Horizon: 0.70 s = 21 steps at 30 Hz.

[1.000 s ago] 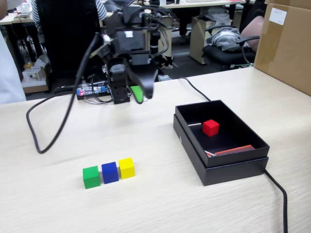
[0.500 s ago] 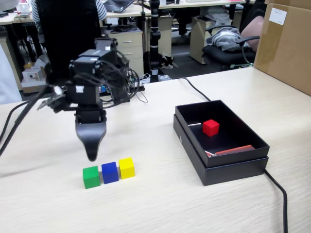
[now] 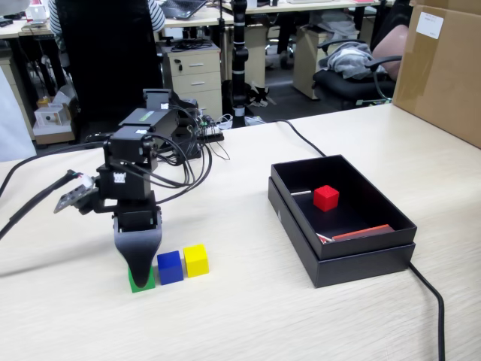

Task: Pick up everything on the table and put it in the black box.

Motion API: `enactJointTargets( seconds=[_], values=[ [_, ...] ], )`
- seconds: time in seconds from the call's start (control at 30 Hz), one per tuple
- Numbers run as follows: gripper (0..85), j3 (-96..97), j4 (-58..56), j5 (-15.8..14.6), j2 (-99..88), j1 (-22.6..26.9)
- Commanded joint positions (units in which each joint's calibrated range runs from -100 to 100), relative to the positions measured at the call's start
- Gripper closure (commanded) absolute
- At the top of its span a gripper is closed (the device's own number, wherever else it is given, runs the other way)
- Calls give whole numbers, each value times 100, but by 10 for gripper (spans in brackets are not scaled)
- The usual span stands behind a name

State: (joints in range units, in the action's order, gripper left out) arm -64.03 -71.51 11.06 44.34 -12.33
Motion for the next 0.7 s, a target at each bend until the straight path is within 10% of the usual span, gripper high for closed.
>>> enactJointTargets(
  seconds=[0.0, 0.2, 0.47, 0.67],
  values=[
    [505, -614, 45, 63, -45, -34],
    [723, -904, 36, 68, 265, -54],
    [729, 438, 36, -24, -2890, 68],
    [729, 1571, 2, -552, -5529, 1099]
  ],
)
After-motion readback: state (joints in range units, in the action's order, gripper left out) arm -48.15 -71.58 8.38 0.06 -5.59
